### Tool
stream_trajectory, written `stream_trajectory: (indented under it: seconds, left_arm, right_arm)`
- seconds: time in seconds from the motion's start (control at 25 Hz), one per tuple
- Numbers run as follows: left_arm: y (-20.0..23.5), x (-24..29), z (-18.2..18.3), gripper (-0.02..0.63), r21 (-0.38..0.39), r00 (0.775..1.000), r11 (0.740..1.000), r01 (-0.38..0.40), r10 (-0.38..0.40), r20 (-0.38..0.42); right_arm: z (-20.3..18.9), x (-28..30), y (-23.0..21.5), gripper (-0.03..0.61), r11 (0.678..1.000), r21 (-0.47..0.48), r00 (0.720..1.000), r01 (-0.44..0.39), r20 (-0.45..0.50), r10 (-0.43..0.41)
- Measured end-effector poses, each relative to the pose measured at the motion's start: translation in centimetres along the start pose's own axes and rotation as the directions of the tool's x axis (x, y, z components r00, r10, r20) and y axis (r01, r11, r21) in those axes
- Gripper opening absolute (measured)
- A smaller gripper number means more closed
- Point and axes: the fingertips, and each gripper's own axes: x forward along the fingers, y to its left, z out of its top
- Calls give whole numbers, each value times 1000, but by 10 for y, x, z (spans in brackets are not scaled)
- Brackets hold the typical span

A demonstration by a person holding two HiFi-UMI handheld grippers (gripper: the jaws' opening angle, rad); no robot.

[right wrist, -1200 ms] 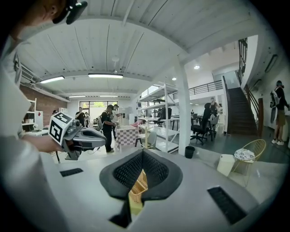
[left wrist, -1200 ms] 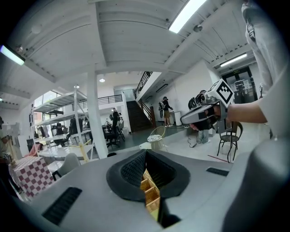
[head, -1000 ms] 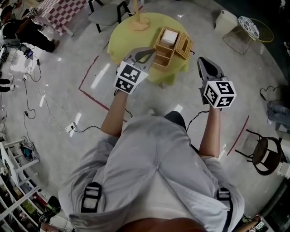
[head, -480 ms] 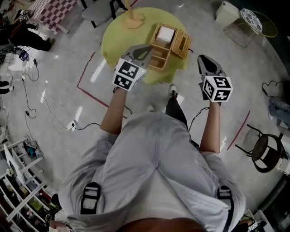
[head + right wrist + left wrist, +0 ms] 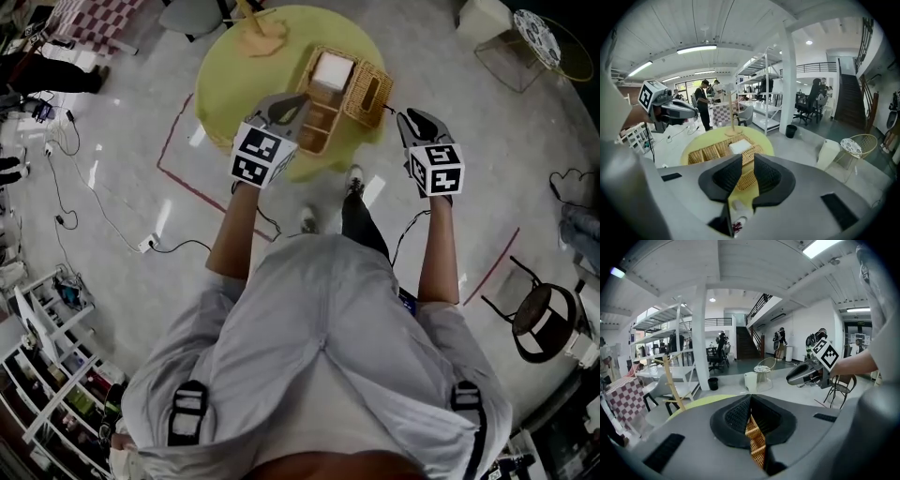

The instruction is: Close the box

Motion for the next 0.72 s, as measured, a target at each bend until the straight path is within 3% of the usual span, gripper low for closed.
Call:
stream_trajectory:
  seconds: [0.32,0.72]
  left_arm:
    - [16,40,-17,29,-55,996,997,-52,48,-72]
    - [26,67,-39,29,-85,982,990,-115,100,-159]
  right_arm:
    - [-61,61,-31,131,997,-45,985,-68,-164,60]
    - [-127,118,-51,147,985,-91,942,-148,-315,112]
